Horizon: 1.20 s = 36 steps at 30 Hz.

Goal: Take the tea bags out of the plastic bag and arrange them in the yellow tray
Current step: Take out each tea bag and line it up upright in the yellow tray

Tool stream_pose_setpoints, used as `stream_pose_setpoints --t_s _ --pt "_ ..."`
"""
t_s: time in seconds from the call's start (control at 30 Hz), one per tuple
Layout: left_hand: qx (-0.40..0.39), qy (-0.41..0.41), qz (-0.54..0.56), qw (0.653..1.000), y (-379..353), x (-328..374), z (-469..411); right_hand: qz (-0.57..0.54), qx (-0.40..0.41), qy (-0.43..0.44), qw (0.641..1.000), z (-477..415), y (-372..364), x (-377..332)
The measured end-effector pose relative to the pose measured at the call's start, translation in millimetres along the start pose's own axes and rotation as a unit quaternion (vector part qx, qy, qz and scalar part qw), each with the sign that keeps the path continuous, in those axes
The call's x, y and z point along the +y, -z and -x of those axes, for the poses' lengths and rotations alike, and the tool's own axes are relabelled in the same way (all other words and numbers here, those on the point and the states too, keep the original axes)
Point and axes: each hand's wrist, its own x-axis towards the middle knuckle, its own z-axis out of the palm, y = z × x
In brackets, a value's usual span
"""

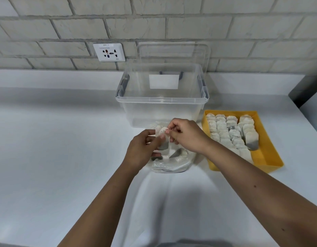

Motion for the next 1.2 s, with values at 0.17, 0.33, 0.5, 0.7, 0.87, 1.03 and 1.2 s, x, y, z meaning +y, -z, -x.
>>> stream_pose_setpoints --t_s 0.17,0.33,0.5,0.7,0.87,1.03,1.2 --pt "0.068 -0.050 -0.106 0.991 8 -7 -6 -0.094 0.019 -0.043 0.994 2 -17 5" --pt "0.112 -0.055 -0.106 0.986 21 -6 -11 -0.002 -0.050 -0.090 0.995 9 -51 25" --pt "0.106 -0.052 -0.106 0.987 19 -8 -11 0.097 -0.087 -0.091 0.987 11 -68 27" --pt "0.109 -0.043 -0.098 0.988 22 -8 -9 0.055 -0.057 -0.087 0.993 11 -66 32" --pt "0.111 -0.029 -0.067 0.991 24 -6 -7 -0.103 0.020 -0.098 0.990 23 -35 30" --pt "0.104 -0.010 -0.059 0.993 20 -4 -6 -0.064 -0.014 -0.104 0.992 23 -37 31" --pt "0.103 -0.018 -0.095 0.990 16 -2 -5 0.134 -0.093 -0.086 0.983 16 -59 25"
